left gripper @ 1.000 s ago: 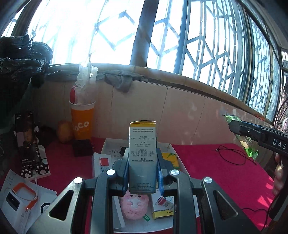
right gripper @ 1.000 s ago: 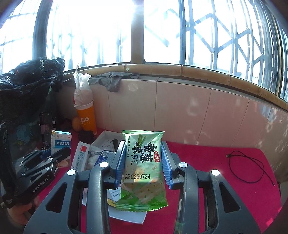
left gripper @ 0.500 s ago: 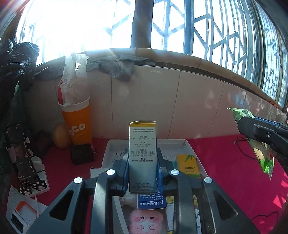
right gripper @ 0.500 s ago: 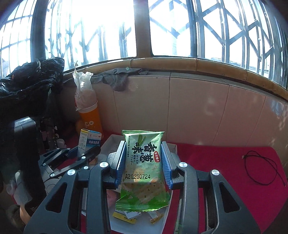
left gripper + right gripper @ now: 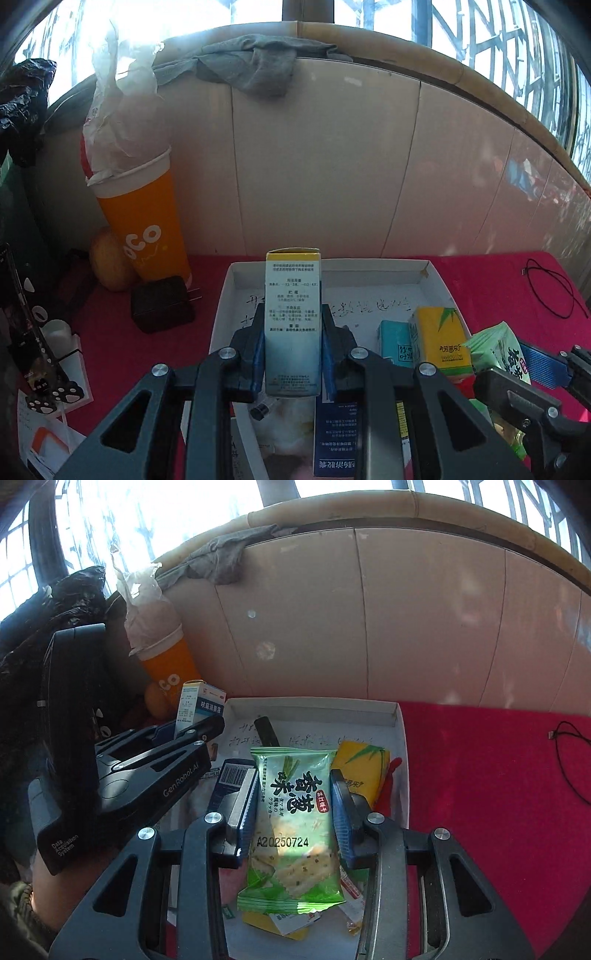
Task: Organize objects
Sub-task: 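Lower the small box and snack pack into the tray and open both tools, then withdraw both open tools up and away from the tray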
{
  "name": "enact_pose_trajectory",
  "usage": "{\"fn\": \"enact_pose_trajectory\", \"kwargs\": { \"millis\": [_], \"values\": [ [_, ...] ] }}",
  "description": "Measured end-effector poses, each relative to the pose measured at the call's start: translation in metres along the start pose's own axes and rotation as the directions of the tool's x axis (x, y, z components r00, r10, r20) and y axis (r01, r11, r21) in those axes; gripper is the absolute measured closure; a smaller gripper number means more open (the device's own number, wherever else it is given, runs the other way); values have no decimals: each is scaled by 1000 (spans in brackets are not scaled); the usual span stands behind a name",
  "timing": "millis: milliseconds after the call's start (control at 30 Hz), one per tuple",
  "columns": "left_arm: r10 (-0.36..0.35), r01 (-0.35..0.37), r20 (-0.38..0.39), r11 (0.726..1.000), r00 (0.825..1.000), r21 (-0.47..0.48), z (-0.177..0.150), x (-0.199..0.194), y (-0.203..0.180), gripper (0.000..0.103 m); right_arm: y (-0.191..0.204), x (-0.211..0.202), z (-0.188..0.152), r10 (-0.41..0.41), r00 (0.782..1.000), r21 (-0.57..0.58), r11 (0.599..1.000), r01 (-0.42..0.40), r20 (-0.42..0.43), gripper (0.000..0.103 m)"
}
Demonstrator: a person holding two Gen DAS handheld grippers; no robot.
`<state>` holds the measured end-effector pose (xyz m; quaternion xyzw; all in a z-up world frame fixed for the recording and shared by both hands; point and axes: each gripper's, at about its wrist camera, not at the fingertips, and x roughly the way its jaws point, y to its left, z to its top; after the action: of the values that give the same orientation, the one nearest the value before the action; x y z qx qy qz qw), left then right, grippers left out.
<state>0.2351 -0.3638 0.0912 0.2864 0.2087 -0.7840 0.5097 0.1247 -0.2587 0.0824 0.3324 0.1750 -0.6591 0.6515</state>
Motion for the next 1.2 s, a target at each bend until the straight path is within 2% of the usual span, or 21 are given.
{"fn": "enact_pose_trajectory", "kwargs": {
  "millis": [233,433,467,500,533,567,600,633,800,967,1100,1200],
  "values": [
    [7,-9,-82,999,997,-34,0,31,-1,78,-4,19,-4,-16,1000,16,1000,16,-25,66],
    [-4,-2,-100,998,995,-59,-4,38,-1,76,-3,33,-8,-39,999,14,999,40,-31,66],
    [-5,-1,-100,998,995,-63,-3,37,-1,71,-2,32,-8,-42,999,6,999,42,-25,64],
    [2,-8,-90,998,996,-67,-3,34,-1,50,-1,31,-9,-47,999,-4,999,47,-19,61],
    [10,-15,-71,998,997,-69,-1,30,-2,18,0,29,-10,-53,999,-11,999,53,-10,50],
    [12,-15,-45,997,999,-69,0,25,-3,7,1,26,-10,-58,998,-14,998,58,1,31],
    [17,-17,-12,998,1000,-66,1,18,-4,0,1,23,-11,-64,998,-15,998,64,15,24],
    [23,-22,16,998,1000,-61,3,11,-6,0,1,19,-11,-70,997,-18,997,70,30,21],
    [46,-42,113,998,993,-43,7,-18,-16,0,7,1,-16,-80,994,-46,995,84,75,21],
    [42,-34,143,998,989,-57,1,-41,-16,0,10,-7,-25,-91,993,-64,993,96,79,21],
    [40,-11,205,990,978,-141,-21,-77,-5,0,5,-19,-36,-102,990,-66,992,108,94,19],
    [56,-16,222,984,973,-178,-40,-95,-4,0,-3,-29,-44,-128,986,-52,990,134,109,11]
  ]
}}
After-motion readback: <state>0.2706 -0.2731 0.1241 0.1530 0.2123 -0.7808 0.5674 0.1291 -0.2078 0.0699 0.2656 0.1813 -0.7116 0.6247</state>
